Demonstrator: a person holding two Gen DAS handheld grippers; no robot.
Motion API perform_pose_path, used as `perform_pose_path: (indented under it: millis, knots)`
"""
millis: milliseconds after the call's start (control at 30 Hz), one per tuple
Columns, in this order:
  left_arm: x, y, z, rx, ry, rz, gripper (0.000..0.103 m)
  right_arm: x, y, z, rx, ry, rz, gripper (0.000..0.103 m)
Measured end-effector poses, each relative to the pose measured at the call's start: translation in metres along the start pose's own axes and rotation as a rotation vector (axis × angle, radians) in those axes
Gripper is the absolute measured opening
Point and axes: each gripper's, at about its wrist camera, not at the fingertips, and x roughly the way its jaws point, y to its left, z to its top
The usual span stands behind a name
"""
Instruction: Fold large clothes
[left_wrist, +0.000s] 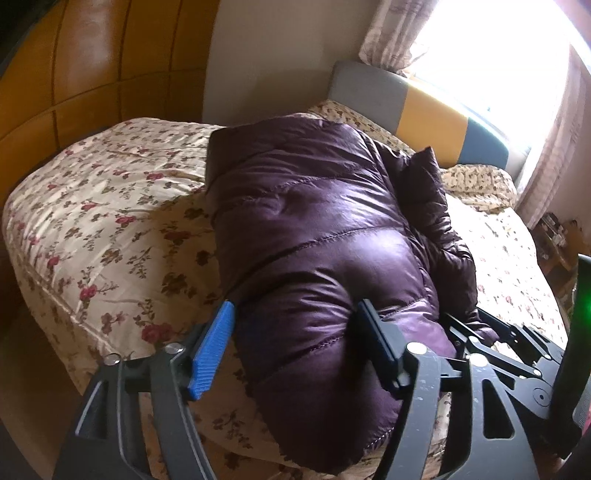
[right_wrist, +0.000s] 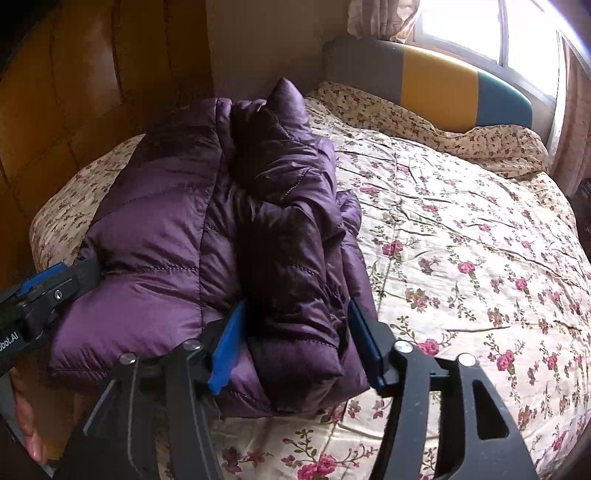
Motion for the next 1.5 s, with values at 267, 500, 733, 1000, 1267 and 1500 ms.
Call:
perform_pose_path:
  millis: [267, 500, 733, 1000, 1267, 1500]
  knots:
    - [-0.019, 0.008, -0.001, -0.036, -0.028, 0.049, 0.079, -0.02, 0.005, 0.002, -0.009, -0.014, -0.054, 0.071]
    - [-0.042, 0.014, -0.005, -0.067, -0.065, 0.086, 0.086, -0.043, 0.015, 0.004, -0.03, -0.031, -0.083, 0.081]
    - [-0.06, 0.011, -0.008, -0.056, -0.095, 0.118, 0.095, -0.059, 0.023, -0.003, -0.044, -0.035, -0.088, 0.088]
    - [-0.07, 0.009, -0.01, -0.048, -0.114, 0.135, 0.099, -0.071, 0.038, -0.011, -0.089, -0.065, -0.089, 0.093]
    - [-0.076, 0.002, -0.012, -0.02, -0.111, 0.148, 0.099, -0.068, 0.041, -0.013, -0.093, -0.062, -0.089, 0.094]
    - [-0.08, -0.006, -0.013, 0.009, -0.124, 0.247, 0.099, -0.066, 0.042, -0.014, -0.086, -0.056, -0.085, 0.094]
